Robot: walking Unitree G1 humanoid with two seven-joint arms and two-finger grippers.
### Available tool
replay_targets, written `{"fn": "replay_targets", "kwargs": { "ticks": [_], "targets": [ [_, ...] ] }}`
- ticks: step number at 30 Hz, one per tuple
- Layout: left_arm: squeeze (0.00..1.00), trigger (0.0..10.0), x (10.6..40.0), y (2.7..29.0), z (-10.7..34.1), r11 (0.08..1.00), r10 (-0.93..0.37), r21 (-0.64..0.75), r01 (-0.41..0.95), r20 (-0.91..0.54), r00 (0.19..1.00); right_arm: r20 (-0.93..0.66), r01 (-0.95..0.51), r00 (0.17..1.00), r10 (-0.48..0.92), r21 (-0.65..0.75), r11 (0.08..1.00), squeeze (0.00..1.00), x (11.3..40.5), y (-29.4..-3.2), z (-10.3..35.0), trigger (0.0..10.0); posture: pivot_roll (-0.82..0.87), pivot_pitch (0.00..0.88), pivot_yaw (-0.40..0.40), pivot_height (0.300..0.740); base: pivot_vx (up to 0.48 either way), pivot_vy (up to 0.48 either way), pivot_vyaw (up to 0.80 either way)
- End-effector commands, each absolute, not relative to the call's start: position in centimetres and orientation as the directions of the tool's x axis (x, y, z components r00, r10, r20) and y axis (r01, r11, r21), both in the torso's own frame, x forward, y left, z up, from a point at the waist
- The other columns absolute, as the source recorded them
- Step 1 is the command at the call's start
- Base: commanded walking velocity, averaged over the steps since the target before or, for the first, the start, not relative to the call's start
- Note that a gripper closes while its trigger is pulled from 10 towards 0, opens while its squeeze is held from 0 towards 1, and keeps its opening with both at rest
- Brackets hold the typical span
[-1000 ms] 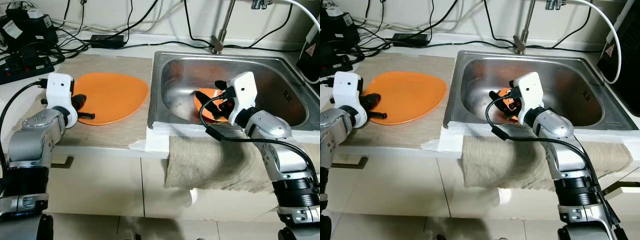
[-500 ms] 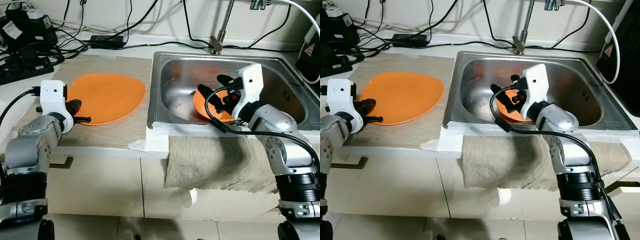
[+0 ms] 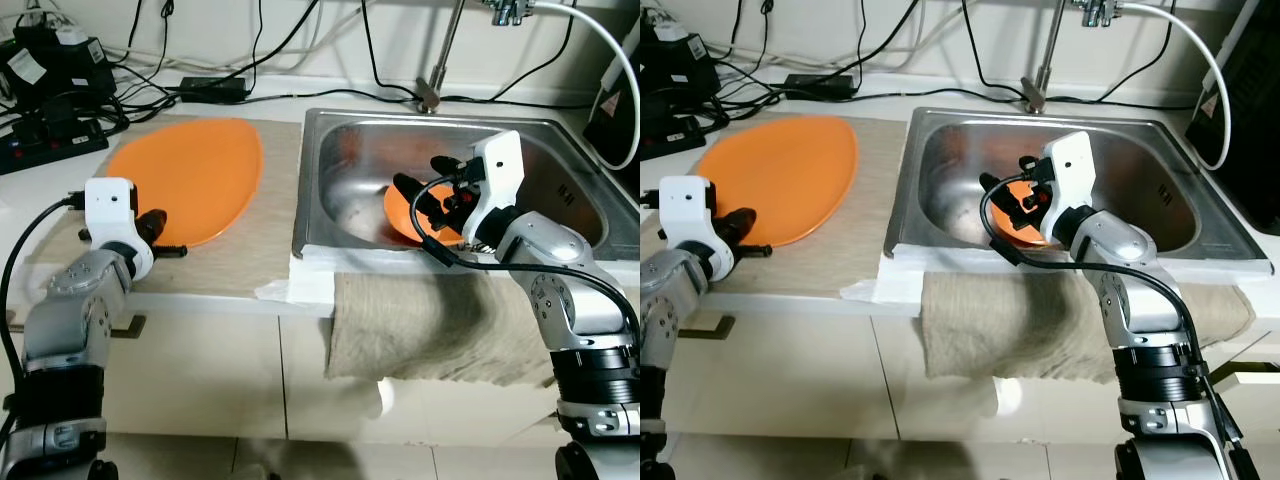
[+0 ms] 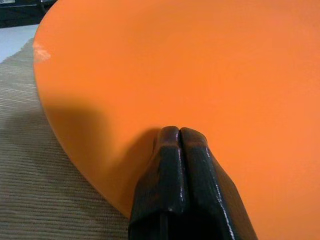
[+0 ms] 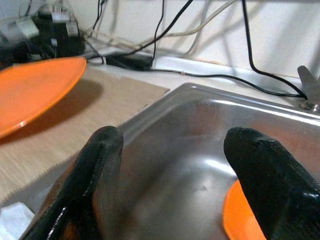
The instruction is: Kitchen organization
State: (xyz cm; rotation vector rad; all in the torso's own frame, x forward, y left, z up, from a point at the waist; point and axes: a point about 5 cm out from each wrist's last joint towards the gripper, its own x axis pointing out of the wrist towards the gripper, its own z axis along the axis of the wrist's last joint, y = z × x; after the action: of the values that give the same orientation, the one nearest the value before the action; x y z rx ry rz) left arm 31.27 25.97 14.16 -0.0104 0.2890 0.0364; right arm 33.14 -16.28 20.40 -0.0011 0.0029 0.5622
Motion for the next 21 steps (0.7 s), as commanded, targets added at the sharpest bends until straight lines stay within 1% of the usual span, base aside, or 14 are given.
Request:
{"fn": "replay_targets", "kwargs": {
  "ticks": [1,6,12,15,17,18,21],
  "targets": [
    [0.0,10.0,29.6,25.7,9.2,0.998,0.035,-0.022,-0.053,-0.49,0.871,0.019,-0.537,0.844,0.537,0.023,0.843,0.0,33.3,-16.3,21.0,10.0,0.08,0.0,-0.047,0.74,0.0,0.0,0.0],
    [0.0,10.0,28.9,25.6,7.9,0.998,0.031,-0.028,-0.052,-0.505,0.862,0.023,-0.556,0.831,0.555,0.037,0.83,0.0,33.6,-15.9,21.2,10.0,0.09,0.0,-0.055,0.74,0.0,0.0,0.0],
    [0.0,10.0,29.0,25.8,8.2,0.999,0.037,-0.01,-0.048,-0.481,0.876,0.012,-0.561,0.827,0.561,0.037,0.827,0.0,33.5,-15.8,20.9,10.0,0.09,0.0,-0.055,0.74,0.0,0.0,0.0],
    [0.0,10.0,30.6,24.8,11.1,1.0,0.015,0.012,-0.012,-0.344,0.939,0.011,-0.549,0.836,0.549,0.048,0.834,0.0,33.5,-15.7,20.8,10.0,0.08,0.0,-0.05,0.74,0.0,0.0,0.0],
    [0.0,10.0,31.2,24.2,12.5,1.0,0.0,0.026,0.007,-0.278,0.96,0.016,-0.536,0.844,0.536,0.049,0.842,0.0,33.6,-15.7,20.7,10.0,0.08,0.0,-0.045,0.74,0.0,0.0,0.0],
    [0.0,10.0,31.2,24.2,12.5,1.0,0.0,0.026,0.007,-0.278,0.96,0.016,-0.536,0.844,0.536,0.049,0.842,0.0,33.6,-15.7,20.7,10.0,0.08,0.0,-0.045,0.74,0.0,0.0,0.0],
    [0.0,10.0,32.2,22.9,14.9,0.998,-0.043,0.034,0.05,-0.179,0.983,0.01,-0.466,0.884,0.467,-0.047,0.883,0.0,33.5,-15.8,19.6,10.0,0.07,0.0,-0.036,0.74,0.0,0.0,0.0]
  ]
}}
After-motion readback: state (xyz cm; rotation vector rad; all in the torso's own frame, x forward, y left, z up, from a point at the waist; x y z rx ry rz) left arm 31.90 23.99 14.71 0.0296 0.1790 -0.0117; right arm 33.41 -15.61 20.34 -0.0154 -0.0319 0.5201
